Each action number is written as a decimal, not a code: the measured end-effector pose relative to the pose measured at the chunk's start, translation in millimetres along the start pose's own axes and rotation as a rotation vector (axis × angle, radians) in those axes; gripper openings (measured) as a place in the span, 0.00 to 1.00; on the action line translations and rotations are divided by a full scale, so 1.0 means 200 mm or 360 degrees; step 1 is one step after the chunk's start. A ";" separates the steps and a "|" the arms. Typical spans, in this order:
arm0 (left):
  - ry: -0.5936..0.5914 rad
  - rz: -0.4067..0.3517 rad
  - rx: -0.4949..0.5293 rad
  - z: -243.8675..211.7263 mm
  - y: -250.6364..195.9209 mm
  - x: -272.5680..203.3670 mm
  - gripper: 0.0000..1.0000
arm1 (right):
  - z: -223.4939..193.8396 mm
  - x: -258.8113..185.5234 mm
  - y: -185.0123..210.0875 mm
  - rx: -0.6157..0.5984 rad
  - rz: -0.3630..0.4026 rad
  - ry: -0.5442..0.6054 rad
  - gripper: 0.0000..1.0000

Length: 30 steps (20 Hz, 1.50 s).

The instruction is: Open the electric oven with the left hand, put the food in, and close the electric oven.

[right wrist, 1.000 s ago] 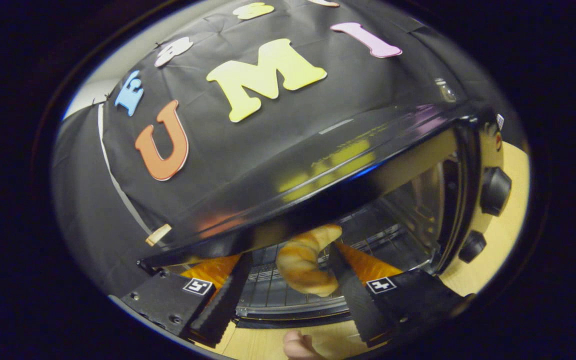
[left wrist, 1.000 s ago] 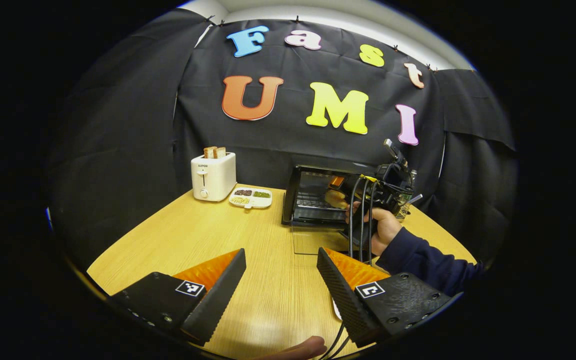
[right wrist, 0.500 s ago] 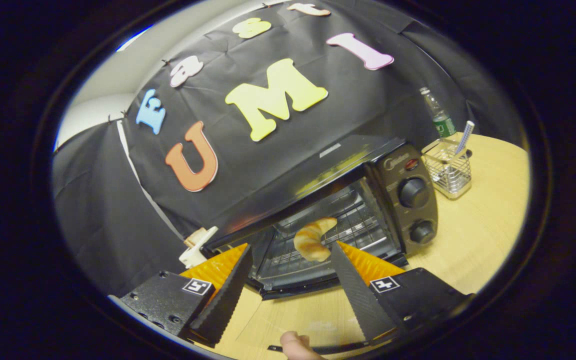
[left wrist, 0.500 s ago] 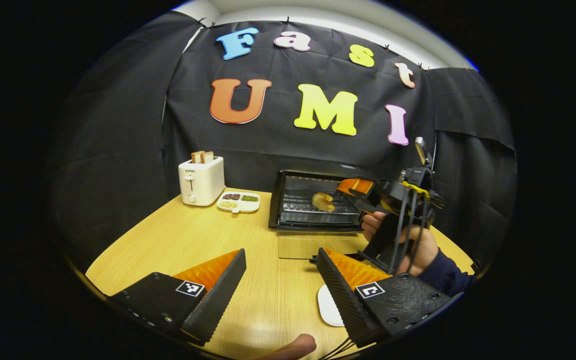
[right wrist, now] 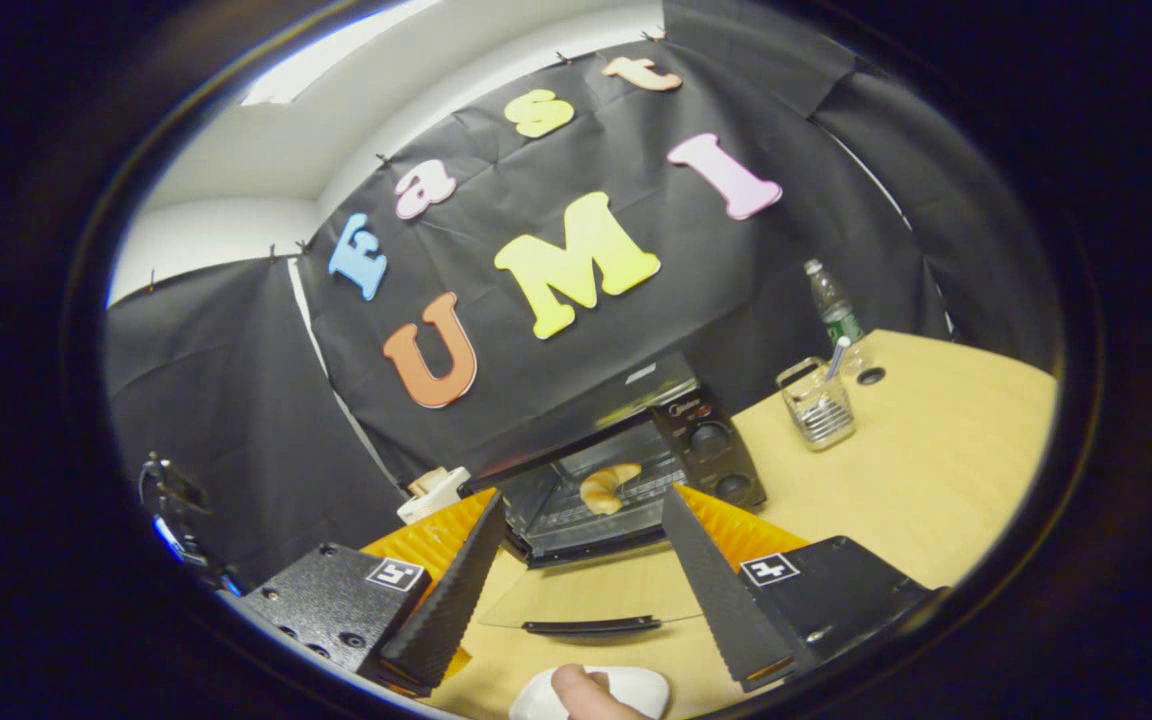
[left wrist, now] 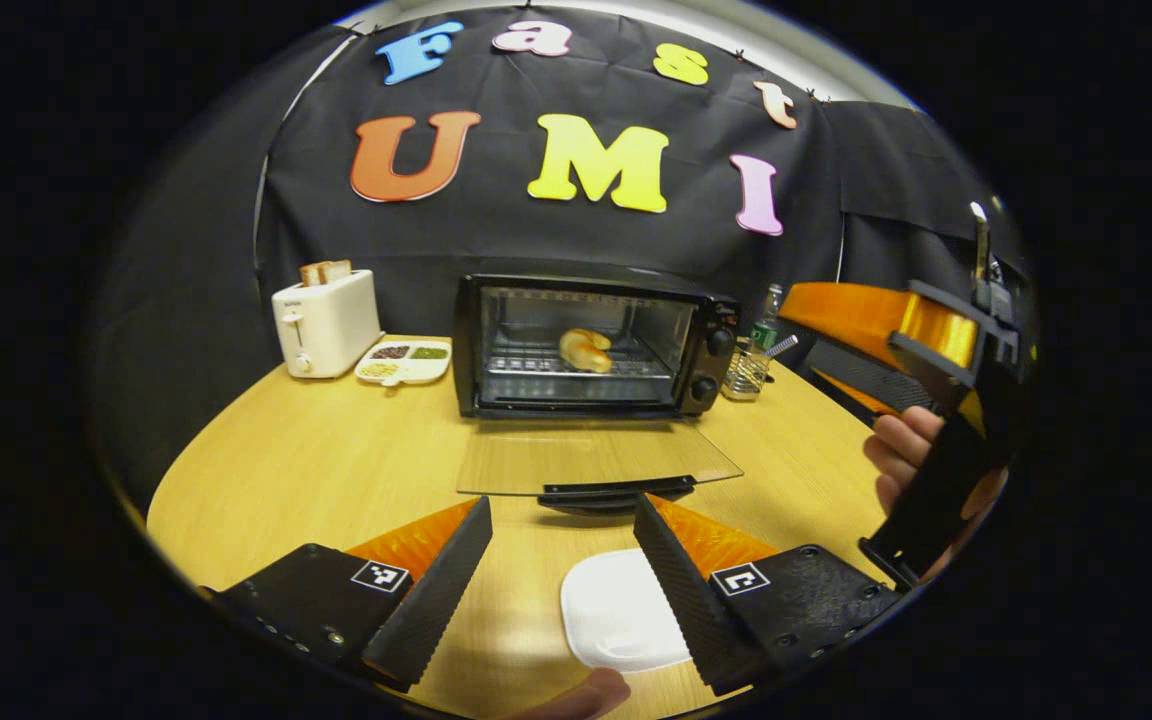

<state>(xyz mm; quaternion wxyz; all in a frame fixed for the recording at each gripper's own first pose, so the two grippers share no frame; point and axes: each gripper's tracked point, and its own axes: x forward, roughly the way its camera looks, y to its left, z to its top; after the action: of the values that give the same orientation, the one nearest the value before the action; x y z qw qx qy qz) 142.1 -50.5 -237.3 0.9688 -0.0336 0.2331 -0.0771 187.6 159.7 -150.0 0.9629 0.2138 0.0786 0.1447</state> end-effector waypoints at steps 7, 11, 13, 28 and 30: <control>0.0218 -0.0014 0.0035 -0.16 -0.18 0.28 0.94 | 0.11 -0.31 -0.17 -0.0087 -0.0060 -0.0063 0.96; 0.0318 0.0039 0.0022 -0.22 -0.18 0.37 0.95 | 0.12 -0.36 -0.21 -0.0146 -0.0062 -0.0065 0.95; 0.0351 0.0066 0.0017 -0.23 -0.17 0.41 0.94 | 0.12 -0.37 -0.22 -0.0142 -0.0056 -0.0040 0.96; 0.0111 0.0115 0.0054 0.17 -0.18 0.36 0.93 | 0.11 -0.35 -0.23 -0.0088 -0.0009 -0.0016 0.96; 0.0032 0.0132 0.0103 0.27 -0.17 0.38 0.93 | 0.11 -0.35 -0.23 -0.0091 0.0002 -0.0010 0.96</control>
<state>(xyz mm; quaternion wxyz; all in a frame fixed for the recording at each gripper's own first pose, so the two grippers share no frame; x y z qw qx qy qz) 228.5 -95.3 -219.9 0.9694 0.0083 0.2414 -0.0446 137.9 90.4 -143.7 0.9688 0.1868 0.0712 0.1466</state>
